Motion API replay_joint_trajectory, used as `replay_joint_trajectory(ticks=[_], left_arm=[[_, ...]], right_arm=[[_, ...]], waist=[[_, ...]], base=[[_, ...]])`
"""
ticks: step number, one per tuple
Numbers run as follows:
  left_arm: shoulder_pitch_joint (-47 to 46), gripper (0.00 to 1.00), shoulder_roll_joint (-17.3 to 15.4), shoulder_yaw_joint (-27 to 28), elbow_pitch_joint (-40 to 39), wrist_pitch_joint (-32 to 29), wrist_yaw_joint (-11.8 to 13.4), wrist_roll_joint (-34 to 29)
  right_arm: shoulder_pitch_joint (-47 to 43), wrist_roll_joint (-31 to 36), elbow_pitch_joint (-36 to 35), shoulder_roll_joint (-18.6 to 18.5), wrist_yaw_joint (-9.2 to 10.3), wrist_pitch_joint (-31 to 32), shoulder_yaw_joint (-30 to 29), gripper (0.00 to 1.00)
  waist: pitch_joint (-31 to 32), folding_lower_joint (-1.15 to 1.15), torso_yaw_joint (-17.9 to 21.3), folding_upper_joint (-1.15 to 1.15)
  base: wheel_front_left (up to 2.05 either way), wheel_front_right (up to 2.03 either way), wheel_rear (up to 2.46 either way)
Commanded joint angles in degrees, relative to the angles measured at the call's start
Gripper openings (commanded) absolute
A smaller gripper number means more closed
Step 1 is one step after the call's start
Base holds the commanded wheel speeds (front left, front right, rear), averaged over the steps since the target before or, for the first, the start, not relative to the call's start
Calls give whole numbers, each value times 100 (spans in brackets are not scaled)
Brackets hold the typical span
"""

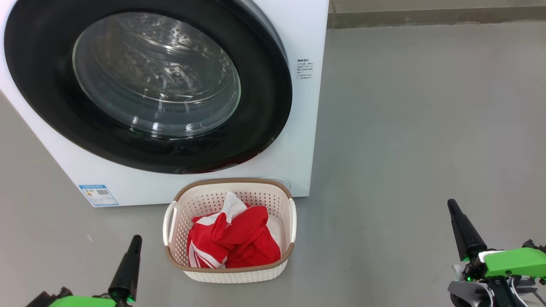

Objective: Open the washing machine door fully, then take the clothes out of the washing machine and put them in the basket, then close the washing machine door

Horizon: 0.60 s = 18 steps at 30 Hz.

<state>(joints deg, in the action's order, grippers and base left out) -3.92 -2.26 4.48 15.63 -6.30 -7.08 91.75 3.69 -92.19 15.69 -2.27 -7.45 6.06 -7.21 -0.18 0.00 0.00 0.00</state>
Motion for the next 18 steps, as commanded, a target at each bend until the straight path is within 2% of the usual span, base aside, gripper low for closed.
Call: replay_joint_trajectory(ticks=[1, 18], left_arm=[[-226, 0, -62, 205, -160, -19, -41, 41], [-226, 0, -62, 205, -160, -19, -41, 41]], right_arm=[[247, -17, -168, -81, -3, 24, 93, 0], [248, -11, -168, -77, -3, 29, 86, 0]], waist=[[0, 0, 0, 0], [0, 0, 0, 0]], base=[[0, 0, 0], [0, 0, 0]])
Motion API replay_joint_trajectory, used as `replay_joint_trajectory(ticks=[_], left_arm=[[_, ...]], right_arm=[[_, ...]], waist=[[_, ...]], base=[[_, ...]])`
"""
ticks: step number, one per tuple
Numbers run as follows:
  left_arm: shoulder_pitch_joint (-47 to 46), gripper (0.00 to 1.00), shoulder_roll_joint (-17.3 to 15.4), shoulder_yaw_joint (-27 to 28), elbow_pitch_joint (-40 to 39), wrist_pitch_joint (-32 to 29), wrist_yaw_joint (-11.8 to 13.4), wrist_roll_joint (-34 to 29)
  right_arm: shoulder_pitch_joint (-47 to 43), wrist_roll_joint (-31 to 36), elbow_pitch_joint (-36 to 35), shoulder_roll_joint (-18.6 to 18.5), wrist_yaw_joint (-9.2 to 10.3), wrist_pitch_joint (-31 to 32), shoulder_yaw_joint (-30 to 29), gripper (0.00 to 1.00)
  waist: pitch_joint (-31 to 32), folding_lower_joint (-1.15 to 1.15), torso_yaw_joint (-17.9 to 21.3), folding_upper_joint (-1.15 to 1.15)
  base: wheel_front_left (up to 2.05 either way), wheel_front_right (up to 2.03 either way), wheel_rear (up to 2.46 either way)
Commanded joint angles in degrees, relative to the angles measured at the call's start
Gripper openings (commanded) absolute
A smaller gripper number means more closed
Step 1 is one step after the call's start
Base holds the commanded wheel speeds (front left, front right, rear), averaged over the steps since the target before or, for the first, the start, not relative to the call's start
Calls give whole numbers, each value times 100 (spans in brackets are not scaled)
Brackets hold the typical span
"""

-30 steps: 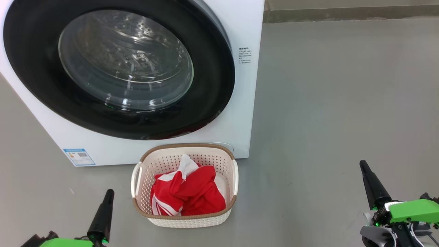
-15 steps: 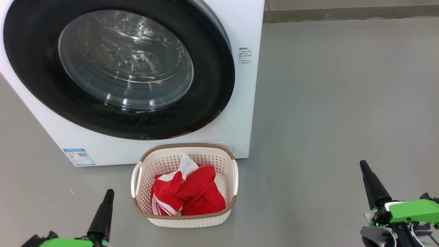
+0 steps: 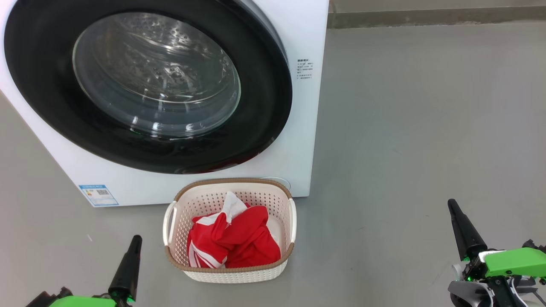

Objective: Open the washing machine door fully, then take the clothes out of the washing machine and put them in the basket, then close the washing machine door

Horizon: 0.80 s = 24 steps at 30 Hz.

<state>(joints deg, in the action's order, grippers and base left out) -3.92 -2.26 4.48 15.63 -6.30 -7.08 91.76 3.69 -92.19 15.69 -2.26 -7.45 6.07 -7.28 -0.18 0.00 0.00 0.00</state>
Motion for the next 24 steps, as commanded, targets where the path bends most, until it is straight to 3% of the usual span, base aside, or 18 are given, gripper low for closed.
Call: replay_joint_trajectory(ticks=[1, 24], left_arm=[[-226, 0, -62, 205, -160, -19, -41, 40], [-226, 0, -62, 204, -160, -19, -41, 40]], right_arm=[[247, -10, -168, -77, -3, 29, 92, 0], [248, -5, -168, -73, -3, 34, 85, 0]], waist=[[0, 0, 0, 0], [0, 0, 0, 0]], base=[[0, 0, 0], [0, 0, 0]])
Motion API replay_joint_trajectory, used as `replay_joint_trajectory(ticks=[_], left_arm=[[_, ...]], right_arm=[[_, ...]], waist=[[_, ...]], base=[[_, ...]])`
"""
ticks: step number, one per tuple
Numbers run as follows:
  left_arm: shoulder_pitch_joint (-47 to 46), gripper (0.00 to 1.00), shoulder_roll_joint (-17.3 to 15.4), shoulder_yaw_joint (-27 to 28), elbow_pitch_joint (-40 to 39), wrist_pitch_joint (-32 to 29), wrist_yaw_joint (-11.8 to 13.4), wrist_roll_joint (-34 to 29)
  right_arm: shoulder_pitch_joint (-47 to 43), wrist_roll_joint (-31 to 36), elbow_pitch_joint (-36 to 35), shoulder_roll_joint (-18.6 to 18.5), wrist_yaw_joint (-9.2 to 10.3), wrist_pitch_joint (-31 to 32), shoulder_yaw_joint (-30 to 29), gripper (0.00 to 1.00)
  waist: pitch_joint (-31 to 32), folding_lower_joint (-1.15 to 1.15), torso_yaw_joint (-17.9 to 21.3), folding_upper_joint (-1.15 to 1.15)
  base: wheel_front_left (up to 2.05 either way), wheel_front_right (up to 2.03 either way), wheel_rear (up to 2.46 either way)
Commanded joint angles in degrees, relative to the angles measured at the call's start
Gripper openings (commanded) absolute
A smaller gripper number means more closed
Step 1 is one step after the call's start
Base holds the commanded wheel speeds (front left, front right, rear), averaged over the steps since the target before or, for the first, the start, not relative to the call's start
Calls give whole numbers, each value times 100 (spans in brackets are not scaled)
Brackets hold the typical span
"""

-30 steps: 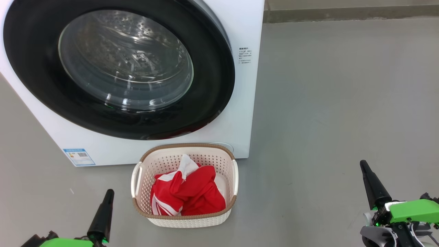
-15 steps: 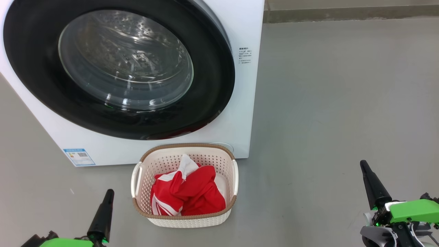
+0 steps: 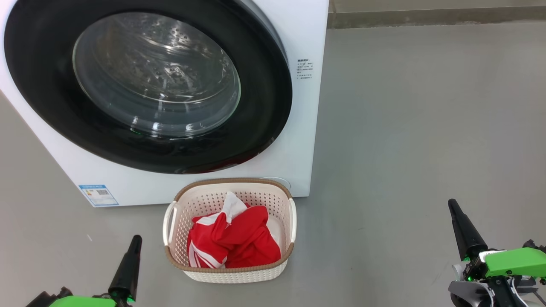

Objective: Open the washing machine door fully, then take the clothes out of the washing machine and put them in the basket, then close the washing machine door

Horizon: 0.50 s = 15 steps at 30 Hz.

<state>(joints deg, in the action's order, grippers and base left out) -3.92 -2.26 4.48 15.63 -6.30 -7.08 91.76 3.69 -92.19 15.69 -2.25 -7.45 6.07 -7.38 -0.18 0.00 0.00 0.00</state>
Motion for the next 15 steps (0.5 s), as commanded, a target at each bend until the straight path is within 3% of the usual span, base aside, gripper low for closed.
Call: replay_joint_trajectory(ticks=[1, 15], left_arm=[[-226, 0, -62, 204, -160, -19, -41, 40], [-226, 0, -62, 204, -160, -19, -41, 40]], right_arm=[[248, -4, -168, -74, -3, 34, 95, 0], [248, -2, -168, -71, -3, 37, 91, 0]], waist=[[0, 0, 0, 0], [0, 0, 0, 0]], base=[[0, 0, 0], [0, 0, 0]])
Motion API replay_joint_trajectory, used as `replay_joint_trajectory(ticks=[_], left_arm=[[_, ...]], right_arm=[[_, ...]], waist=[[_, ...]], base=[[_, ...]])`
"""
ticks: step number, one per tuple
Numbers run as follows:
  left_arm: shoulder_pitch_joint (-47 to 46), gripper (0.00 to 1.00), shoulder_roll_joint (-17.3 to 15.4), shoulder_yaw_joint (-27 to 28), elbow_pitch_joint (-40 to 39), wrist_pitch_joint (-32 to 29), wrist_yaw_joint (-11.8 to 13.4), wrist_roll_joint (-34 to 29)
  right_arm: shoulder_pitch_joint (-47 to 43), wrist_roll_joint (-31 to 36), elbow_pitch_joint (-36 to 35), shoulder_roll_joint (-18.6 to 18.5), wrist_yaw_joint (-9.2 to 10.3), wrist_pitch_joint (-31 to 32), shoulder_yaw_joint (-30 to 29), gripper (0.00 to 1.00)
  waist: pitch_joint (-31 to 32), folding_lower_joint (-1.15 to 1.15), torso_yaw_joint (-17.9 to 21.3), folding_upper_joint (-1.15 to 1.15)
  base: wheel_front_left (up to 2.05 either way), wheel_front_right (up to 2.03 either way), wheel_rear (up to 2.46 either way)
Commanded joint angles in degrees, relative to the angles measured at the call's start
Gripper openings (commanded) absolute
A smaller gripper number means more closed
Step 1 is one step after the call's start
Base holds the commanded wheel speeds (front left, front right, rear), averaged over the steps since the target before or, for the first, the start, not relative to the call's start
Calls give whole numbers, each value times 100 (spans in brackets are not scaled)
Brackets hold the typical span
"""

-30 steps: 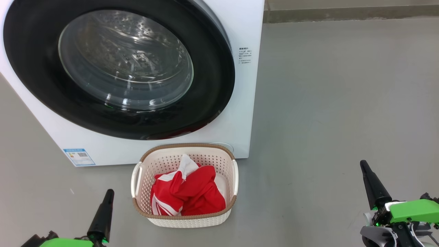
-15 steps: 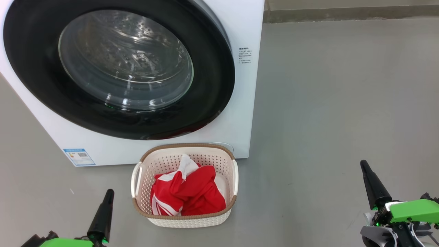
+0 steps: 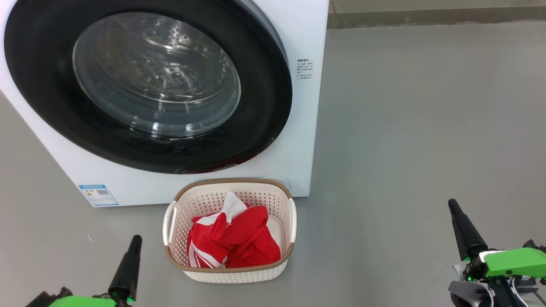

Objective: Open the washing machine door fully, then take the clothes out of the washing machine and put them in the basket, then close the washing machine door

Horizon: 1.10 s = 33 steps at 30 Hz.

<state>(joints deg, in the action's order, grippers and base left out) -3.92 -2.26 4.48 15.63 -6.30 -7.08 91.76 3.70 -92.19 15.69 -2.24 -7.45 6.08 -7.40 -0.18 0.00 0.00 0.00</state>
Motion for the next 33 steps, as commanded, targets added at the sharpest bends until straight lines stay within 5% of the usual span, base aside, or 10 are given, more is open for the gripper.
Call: replay_joint_trajectory(ticks=[1, 33], left_arm=[[-226, 0, -62, 204, -160, -19, -41, 40], [-226, 0, -62, 204, -160, -18, -41, 41]], right_arm=[[248, -2, -167, -72, -3, 36, 93, 0], [248, 2, -167, -69, -3, 40, 89, 0]], waist=[[0, 0, 0, 0], [0, 0, 0, 0]], base=[[0, 0, 0], [0, 0, 0]])
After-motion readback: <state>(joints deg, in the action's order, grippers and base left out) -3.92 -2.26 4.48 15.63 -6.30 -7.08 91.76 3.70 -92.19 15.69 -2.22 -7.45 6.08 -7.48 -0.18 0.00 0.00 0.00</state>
